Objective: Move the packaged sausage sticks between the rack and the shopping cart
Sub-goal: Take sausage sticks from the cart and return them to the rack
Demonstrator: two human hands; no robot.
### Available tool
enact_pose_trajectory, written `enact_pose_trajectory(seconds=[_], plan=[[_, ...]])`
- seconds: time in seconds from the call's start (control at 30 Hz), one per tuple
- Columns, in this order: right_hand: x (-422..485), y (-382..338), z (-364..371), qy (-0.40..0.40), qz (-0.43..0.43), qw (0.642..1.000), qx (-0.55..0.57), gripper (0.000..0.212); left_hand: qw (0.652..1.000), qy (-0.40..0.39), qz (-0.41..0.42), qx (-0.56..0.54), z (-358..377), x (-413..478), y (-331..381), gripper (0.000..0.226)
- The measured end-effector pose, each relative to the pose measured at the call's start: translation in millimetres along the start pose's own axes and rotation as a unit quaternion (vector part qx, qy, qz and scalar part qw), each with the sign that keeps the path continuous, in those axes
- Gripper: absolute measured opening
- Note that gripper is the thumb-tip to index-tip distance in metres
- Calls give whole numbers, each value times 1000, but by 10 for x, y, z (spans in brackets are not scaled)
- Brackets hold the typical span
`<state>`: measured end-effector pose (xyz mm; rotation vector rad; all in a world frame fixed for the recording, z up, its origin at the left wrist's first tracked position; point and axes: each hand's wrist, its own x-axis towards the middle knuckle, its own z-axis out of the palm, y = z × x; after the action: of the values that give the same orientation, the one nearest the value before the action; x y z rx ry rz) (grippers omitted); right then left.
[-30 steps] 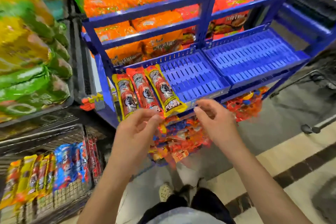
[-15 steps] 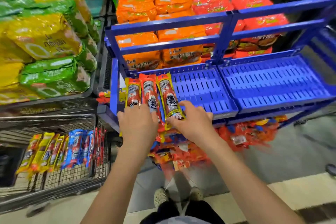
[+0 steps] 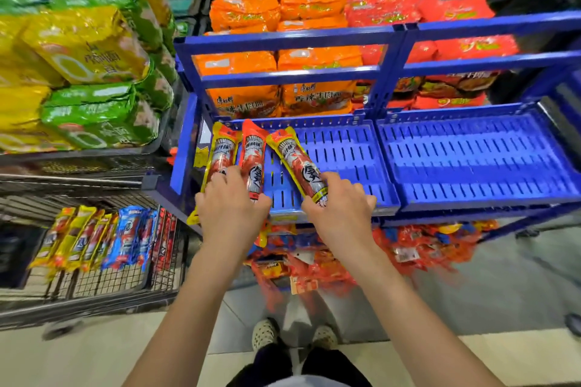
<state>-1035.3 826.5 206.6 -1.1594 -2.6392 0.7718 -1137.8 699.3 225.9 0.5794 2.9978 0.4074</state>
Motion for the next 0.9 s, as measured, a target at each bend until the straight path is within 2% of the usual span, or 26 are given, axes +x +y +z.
enact_pose_trajectory(seconds=[0.13,0.27,0.37,0.53,0.67,0.8,0.9], plan=[[-15,181,-13,16,9,1000,11,45,988,13,-22,-155,-67,-72,13,60],[-54,345,-83,-9,21,989,148,40,966,1,-47,-256,-90,-186,-30,54],[-55,444,-146,-46,50,959,276,36,942,8,-77,-328,-96,-321,-75,44],[-64,332,-360,-124,84,874,462,26,865,44,-111,-487,-258,-631,-137,35],[-143,-80,-529,-201,27,774,600,35,829,141,-90,-534,-632,-809,-357,48],[-295,-730,-513,-295,-56,737,605,48,792,237,-105,-553,-990,-957,-855,46],[-456,-1249,-235,-349,-142,753,539,64,771,275,-149,-555,-1124,-1091,-1374,47]])
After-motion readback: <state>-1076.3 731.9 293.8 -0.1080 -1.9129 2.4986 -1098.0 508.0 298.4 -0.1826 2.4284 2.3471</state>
